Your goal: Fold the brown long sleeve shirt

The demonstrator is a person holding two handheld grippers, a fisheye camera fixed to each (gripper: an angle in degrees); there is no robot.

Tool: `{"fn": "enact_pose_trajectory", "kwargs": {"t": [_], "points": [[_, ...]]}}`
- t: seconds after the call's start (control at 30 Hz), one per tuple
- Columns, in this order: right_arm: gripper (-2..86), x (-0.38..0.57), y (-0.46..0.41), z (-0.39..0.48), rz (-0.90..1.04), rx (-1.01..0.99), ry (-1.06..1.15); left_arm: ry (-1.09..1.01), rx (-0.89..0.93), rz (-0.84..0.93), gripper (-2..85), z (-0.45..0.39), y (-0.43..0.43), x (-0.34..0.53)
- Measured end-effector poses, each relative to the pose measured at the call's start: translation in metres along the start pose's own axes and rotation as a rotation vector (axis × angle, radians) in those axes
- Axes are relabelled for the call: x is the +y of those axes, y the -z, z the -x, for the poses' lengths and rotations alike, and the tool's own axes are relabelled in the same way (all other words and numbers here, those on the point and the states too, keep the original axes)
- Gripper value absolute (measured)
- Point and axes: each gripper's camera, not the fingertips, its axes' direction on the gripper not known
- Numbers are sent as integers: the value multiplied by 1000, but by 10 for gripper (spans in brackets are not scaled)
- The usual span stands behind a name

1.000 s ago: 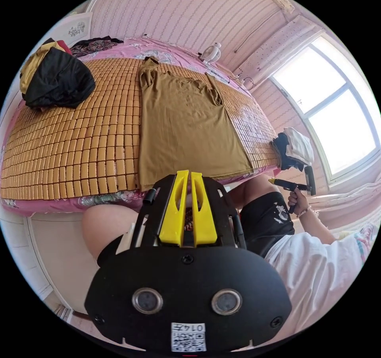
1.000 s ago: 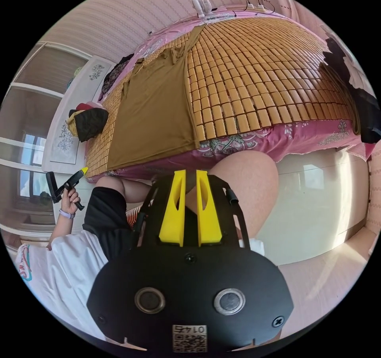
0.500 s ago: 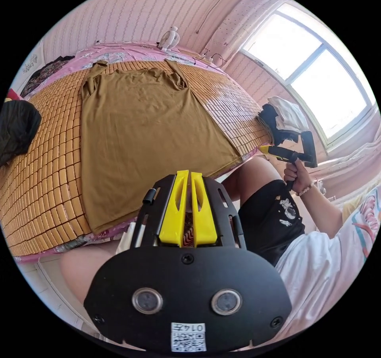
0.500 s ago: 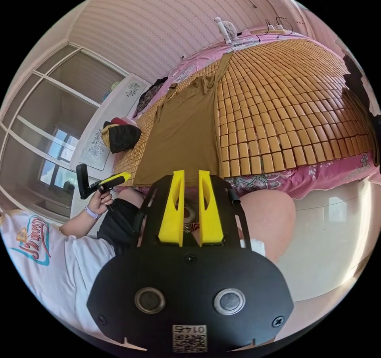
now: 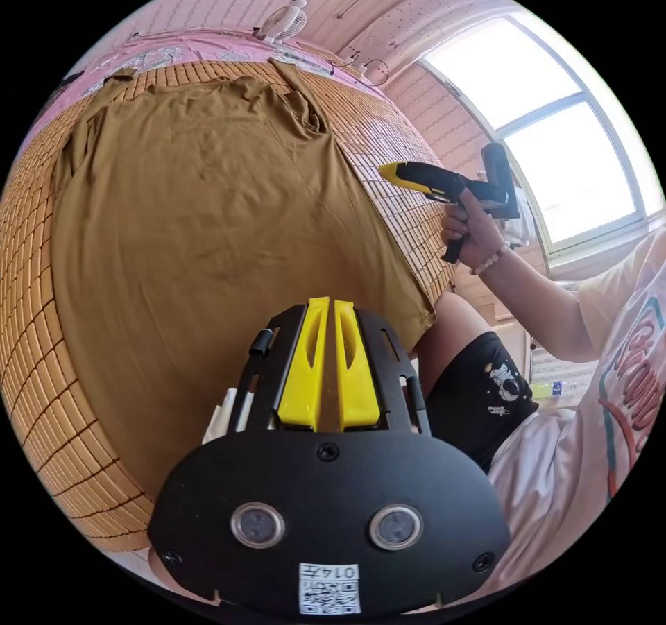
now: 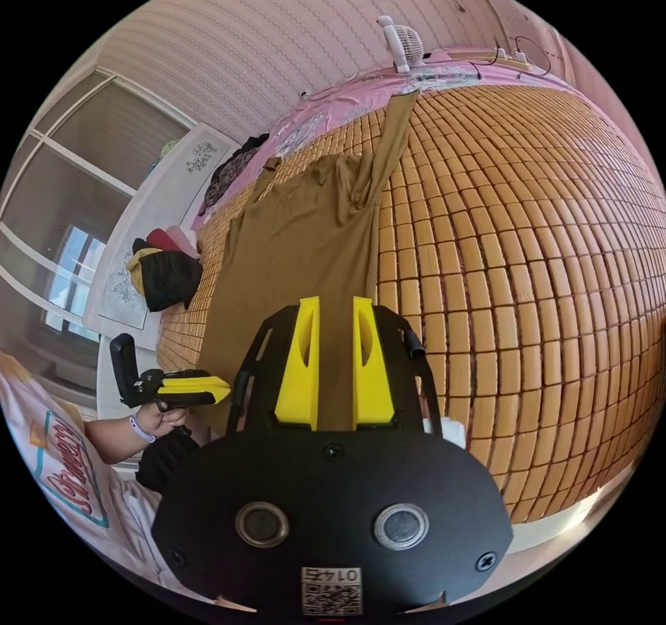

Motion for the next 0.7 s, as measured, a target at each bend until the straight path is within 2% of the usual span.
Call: {"fn": "enact_pose_trajectory", "kwargs": {"t": [0.13,0.33,0.47,0.57,0.7], "points": [[75,-41,-1,9,23,26,-45,-16,51,7,-9,7,7,-32],[73,-120,17,11,56,10,-162,-82,-3,-38,-8,17,11,-102],[72,-193,21,15,128,166,-84,-74,-26,-86,-6,32,-9,-168],[72,-245,13,6,152,168,-90,-29,-86,-81,-4,42,-33,-210],[75,-296,-18,-11,178,165,-183,74,-15,-93,0,55,-60,-250]]}}
